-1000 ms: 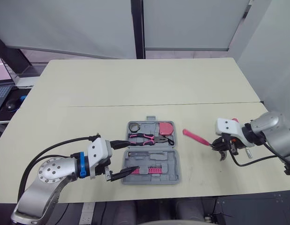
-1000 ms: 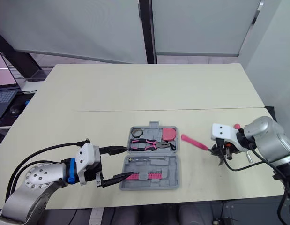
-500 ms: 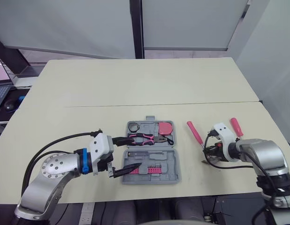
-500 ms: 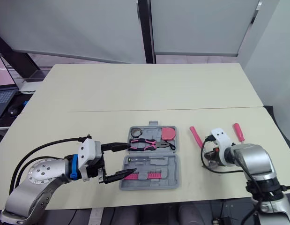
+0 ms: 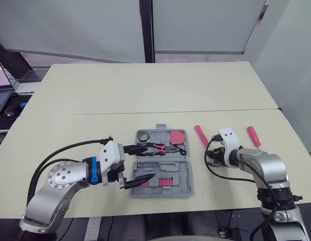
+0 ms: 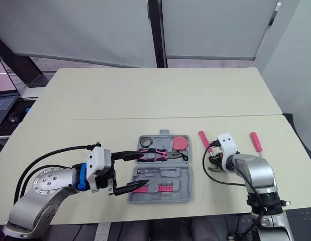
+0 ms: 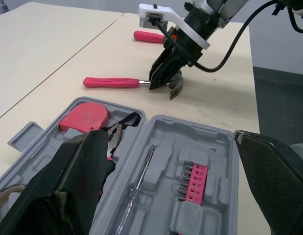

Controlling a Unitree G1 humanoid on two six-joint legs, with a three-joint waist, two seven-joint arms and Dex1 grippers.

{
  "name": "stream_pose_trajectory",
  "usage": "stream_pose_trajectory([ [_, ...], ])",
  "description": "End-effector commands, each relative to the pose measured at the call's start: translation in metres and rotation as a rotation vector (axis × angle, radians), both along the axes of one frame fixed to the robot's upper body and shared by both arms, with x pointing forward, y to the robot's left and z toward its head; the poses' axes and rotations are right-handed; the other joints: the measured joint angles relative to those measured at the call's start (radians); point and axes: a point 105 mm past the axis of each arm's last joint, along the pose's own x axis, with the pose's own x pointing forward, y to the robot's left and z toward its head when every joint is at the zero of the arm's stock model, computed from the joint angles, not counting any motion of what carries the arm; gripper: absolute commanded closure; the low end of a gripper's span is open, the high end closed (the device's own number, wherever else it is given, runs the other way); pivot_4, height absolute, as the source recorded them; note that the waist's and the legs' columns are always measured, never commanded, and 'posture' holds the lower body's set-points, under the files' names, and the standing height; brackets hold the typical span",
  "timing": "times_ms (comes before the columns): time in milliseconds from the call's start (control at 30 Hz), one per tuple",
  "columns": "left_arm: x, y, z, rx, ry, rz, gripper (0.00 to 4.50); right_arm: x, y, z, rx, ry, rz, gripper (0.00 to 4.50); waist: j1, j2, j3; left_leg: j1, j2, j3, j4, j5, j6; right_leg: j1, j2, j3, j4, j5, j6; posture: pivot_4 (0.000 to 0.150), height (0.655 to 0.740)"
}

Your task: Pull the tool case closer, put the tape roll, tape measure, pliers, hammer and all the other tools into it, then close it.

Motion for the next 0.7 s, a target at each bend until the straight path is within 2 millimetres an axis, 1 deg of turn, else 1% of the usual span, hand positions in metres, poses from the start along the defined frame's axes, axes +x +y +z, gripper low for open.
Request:
stream_pose_trajectory([
  [33,-0.001,0.003,0.007,-0.014,-0.023,0.002,0.00,0.002,-0.003,0.032,-0.013,-0.180,0.126,1.48,0.001,0.000,0.000,0.000,0.000,0.000,0.000,0.000,0.000,0.000,0.000,0.000,0.000,0.000,0.000,0.150,0.7400],
  [100,0.000,0.005,0.007,-0.021,-0.015,0.015,0.00,0.000,-0.007,0.034,-0.034,-0.213,0.186,0.99,0.001,0.000,0.000,0.000,0.000,0.000,0.000,0.000,0.000,0.000,0.000,0.000,-0.001,0.000,0.000,0.150,0.7400],
  [167,0.000,0.006,0.007,-0.029,-0.012,0.020,0.00,-0.001,-0.009,0.033,-0.052,-0.246,0.233,0.99,0.001,0.000,0.000,0.000,0.000,0.000,0.000,0.000,0.000,0.000,0.000,-0.001,0.000,0.000,0.000,0.150,0.7400],
  [300,-0.004,0.007,0.009,-0.037,-0.020,-0.005,0.00,-0.001,-0.012,0.012,-0.078,-0.258,0.260,0.99,-0.001,0.000,0.000,0.001,0.000,0.000,0.000,0.000,0.000,0.001,0.000,0.000,0.000,0.000,0.000,0.150,0.7400],
  [433,-0.007,0.009,0.011,-0.048,-0.048,-0.035,0.00,0.006,-0.013,-0.006,-0.098,-0.243,0.213,0.99,-0.003,0.000,0.000,0.001,0.000,0.000,0.000,0.000,0.000,0.000,0.000,0.000,0.000,0.000,0.000,0.150,0.7400],
  [633,-0.011,0.011,0.013,-0.059,-0.076,-0.061,0.00,0.005,-0.006,-0.018,-0.071,-0.209,0.128,0.99,-0.003,-0.001,0.000,0.001,0.000,0.000,0.000,0.000,0.000,0.001,0.000,0.000,0.000,0.000,0.000,0.150,0.7400],
  [700,-0.011,0.011,0.014,-0.058,-0.079,-0.062,0.00,0.004,-0.005,-0.021,-0.072,-0.207,0.107,1.37,-0.003,-0.001,-0.001,0.001,0.000,0.000,0.000,0.000,0.000,0.001,0.000,0.000,0.000,0.000,0.000,0.150,0.7400],
])
